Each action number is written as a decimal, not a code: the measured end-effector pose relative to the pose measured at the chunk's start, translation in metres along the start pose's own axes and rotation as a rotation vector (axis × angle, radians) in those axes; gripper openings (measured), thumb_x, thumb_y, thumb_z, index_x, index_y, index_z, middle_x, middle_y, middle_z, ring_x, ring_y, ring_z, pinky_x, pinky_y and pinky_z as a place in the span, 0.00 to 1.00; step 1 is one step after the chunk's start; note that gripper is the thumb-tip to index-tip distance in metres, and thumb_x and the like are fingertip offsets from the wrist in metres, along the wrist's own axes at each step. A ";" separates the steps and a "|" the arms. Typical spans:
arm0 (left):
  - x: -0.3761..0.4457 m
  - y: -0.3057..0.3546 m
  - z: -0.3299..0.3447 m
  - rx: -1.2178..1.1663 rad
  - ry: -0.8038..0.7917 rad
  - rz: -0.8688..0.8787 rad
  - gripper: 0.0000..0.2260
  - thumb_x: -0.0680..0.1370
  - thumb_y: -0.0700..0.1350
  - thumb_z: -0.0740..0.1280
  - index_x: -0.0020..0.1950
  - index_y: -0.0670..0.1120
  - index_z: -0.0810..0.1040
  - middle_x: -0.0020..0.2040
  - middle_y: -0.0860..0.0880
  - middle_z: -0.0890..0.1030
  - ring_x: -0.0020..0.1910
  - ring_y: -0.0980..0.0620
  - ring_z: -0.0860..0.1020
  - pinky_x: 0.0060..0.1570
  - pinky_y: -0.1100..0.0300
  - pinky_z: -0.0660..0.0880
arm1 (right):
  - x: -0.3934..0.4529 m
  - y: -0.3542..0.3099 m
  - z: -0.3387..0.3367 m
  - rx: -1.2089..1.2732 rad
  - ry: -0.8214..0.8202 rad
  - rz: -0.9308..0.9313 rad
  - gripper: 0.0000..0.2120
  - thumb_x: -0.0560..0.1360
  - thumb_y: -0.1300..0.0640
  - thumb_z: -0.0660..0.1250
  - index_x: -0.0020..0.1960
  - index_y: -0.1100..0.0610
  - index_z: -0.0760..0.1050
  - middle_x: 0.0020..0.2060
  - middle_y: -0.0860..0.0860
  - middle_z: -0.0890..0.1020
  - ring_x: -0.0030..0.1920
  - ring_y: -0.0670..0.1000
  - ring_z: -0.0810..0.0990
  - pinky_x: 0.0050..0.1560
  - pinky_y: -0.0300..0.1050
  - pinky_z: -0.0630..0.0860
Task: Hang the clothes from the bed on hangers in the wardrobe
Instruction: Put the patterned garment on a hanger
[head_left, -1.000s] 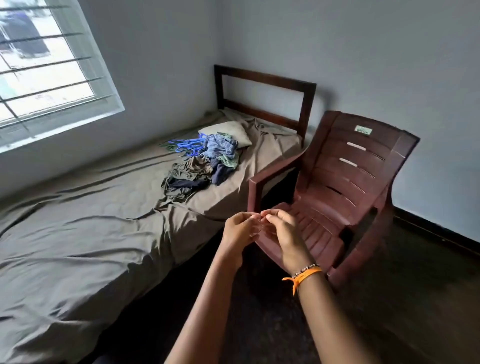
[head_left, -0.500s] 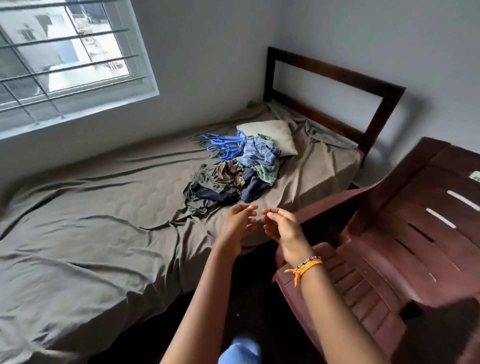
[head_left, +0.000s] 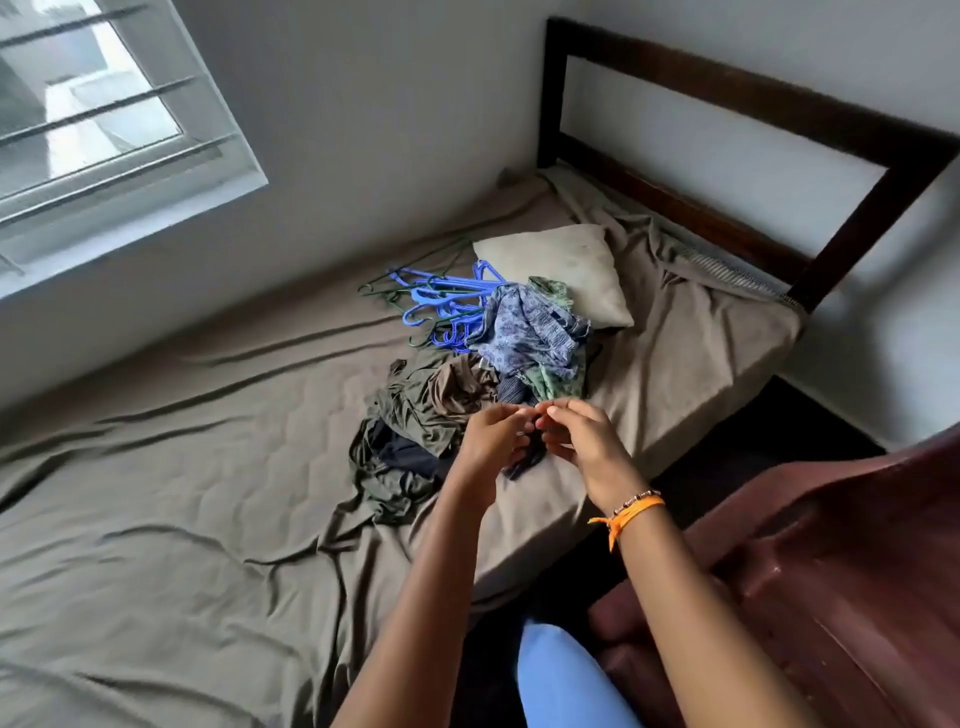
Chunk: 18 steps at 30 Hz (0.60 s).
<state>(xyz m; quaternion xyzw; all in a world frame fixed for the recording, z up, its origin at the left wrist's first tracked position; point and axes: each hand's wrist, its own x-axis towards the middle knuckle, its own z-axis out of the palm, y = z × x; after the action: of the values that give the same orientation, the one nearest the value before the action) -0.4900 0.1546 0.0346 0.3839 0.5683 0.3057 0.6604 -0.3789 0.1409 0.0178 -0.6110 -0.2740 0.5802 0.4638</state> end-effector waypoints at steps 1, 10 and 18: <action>0.023 0.005 0.001 0.027 -0.008 -0.015 0.08 0.79 0.39 0.62 0.42 0.46 0.76 0.35 0.50 0.74 0.31 0.57 0.70 0.32 0.67 0.66 | 0.030 -0.001 -0.002 -0.025 0.009 0.011 0.13 0.79 0.66 0.55 0.40 0.56 0.73 0.33 0.50 0.75 0.30 0.43 0.72 0.31 0.32 0.67; 0.192 0.010 0.003 0.195 0.008 -0.203 0.10 0.79 0.35 0.61 0.41 0.45 0.76 0.35 0.48 0.73 0.31 0.55 0.69 0.26 0.70 0.65 | 0.289 0.038 -0.038 -0.477 0.125 0.179 0.13 0.75 0.69 0.55 0.48 0.56 0.74 0.47 0.56 0.77 0.41 0.54 0.77 0.38 0.39 0.73; 0.262 -0.006 -0.010 0.274 0.021 -0.273 0.07 0.79 0.38 0.63 0.42 0.46 0.76 0.36 0.49 0.76 0.32 0.54 0.71 0.27 0.69 0.65 | 0.381 0.059 -0.057 -0.668 0.170 0.211 0.15 0.74 0.68 0.65 0.60 0.68 0.76 0.65 0.64 0.72 0.65 0.59 0.72 0.64 0.43 0.67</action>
<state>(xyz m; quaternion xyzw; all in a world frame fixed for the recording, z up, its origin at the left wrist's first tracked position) -0.4563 0.3733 -0.1069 0.3864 0.6584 0.1372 0.6312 -0.2682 0.4348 -0.2137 -0.7998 -0.3442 0.4504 0.1973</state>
